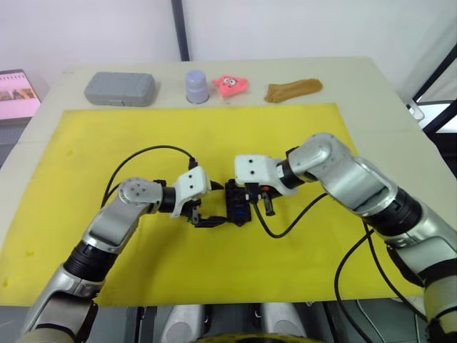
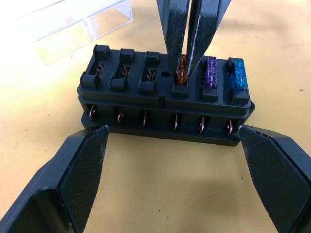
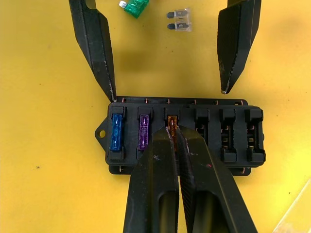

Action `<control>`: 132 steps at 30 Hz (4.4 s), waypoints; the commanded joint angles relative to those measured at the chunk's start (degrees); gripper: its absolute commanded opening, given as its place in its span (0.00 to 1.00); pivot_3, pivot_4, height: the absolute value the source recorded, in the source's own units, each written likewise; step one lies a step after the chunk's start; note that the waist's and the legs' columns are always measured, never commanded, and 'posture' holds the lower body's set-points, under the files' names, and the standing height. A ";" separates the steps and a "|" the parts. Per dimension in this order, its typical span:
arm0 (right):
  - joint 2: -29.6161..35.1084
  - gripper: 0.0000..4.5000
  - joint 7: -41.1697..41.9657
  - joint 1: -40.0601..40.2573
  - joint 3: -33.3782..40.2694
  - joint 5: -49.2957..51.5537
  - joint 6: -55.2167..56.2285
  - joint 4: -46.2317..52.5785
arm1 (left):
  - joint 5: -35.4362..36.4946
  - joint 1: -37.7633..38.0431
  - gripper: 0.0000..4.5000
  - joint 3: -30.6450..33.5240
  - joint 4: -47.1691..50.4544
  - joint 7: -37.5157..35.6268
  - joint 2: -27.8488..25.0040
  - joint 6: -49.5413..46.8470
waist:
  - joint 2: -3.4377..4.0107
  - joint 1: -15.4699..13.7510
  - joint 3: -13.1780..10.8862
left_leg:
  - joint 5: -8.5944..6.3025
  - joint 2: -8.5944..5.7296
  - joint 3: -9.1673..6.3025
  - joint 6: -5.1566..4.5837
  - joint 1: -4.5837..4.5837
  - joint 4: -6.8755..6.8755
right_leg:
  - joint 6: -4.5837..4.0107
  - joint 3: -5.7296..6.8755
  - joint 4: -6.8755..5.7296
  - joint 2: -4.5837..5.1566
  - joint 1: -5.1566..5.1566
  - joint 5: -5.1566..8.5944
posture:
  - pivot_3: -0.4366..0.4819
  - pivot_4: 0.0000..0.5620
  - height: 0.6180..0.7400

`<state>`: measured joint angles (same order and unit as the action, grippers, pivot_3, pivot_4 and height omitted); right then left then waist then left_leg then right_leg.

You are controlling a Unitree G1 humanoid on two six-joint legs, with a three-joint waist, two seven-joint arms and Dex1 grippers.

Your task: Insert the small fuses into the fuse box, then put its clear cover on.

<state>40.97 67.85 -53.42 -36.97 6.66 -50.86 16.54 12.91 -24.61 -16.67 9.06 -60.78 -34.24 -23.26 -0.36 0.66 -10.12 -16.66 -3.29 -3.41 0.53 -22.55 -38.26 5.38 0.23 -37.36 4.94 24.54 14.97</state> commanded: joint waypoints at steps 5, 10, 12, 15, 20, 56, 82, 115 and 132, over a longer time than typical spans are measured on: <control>-0.79 0.00 -0.79 -0.58 -2.35 -3.65 -0.26 -1.76 | -0.06 -0.83 0.99 0.22 2.19 0.51 0.52 0.00 | -0.03 0.02 0.04 | -0.04 0.00 0.00 -0.07 0.09 0.00 | 0.00 0.00 -0.06 0.00 -0.06 0.00 | 0.48 0.27 0.93; -1.34 0.00 -0.58 -0.66 -2.08 -3.90 -0.29 -2.17 | -0.05 -0.50 0.99 0.23 2.48 0.53 0.69 -0.22 | -0.04 0.11 0.08 | -0.03 0.00 -0.01 -0.06 0.11 0.00 | 0.00 0.00 -0.12 -0.01 -0.06 0.00 | 0.48 0.27 0.93; -1.48 0.00 -0.38 -0.76 -1.53 -3.39 -0.79 -1.83 | -0.06 -0.36 0.99 0.24 2.71 0.58 0.68 -0.36 | -0.04 0.13 0.08 | -0.03 0.00 -0.01 -0.06 0.12 0.00 | 0.00 0.00 -0.13 -0.02 -0.06 0.00 | 0.48 0.27 0.93; -1.71 0.08 -0.34 -1.09 -0.93 -3.07 -1.06 -1.65 | -0.05 -0.26 1.00 0.24 2.83 0.54 0.58 -0.46 | -0.04 0.12 0.08 | -0.03 0.00 -0.01 -0.05 0.12 -0.01 | 0.00 0.00 -0.13 -0.02 -0.06 0.00 | 0.48 0.27 0.93; -2.72 0.33 -1.11 -1.99 0.54 -2.61 -1.62 -1.84 | -0.05 -0.39 1.00 0.24 2.70 0.39 0.52 -0.45 | -0.04 0.05 0.08 | -0.03 0.00 -0.02 -0.05 0.12 0.00 | 0.00 0.00 -0.13 -0.02 -0.06 0.00 | 0.48 0.27 0.93; -0.54 0.02 0.72 5.08 8.66 4.68 3.78 -0.31 | -0.46 -1.07 1.00 0.40 1.66 -0.08 0.44 0.16 | -0.04 -0.01 0.07 | -0.04 0.00 -0.02 -0.07 0.07 0.00 | 0.00 0.00 -0.11 -0.01 -0.03 0.00 | 0.48 0.27 0.93; -0.63 0.02 1.78 6.81 5.05 -0.57 9.01 -5.09 | -0.40 -0.97 1.00 0.78 1.93 0.08 0.23 -0.09 | -0.06 0.00 0.09 | -0.03 0.00 -0.02 -0.05 0.12 0.00 | 0.00 0.00 -0.11 -0.02 -0.08 0.00 | 0.48 0.27 0.93; 25.06 0.99 6.74 25.54 38.92 7.33 26.50 -17.75 | 17.71 31.49 1.00 50.28 1.89 -13.13 -30.86 -18.90 | 0.04 0.05 -0.04 | -0.10 0.07 0.06 -0.16 0.10 0.10 | -0.03 -0.01 0.04 0.06 -0.06 0.02 | 0.48 0.27 0.93; 10.67 0.99 5.80 11.84 30.99 17.79 14.30 -0.10 | 32.21 11.62 1.00 30.09 0.54 -11.87 -22.62 -33.17 | 0.13 -0.06 -0.06 | -0.11 0.07 0.04 -0.16 0.05 0.12 | -0.02 -0.02 0.04 0.05 -0.02 0.01 | 0.48 0.27 0.93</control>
<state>52.13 73.86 -40.08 -5.71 22.20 -35.04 12.55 41.41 -10.80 14.06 11.76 -72.46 -57.33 -52.12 -0.24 0.60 -10.19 -16.77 -3.22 -3.38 0.37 -22.51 -38.18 5.36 0.22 -37.33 4.99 24.51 14.98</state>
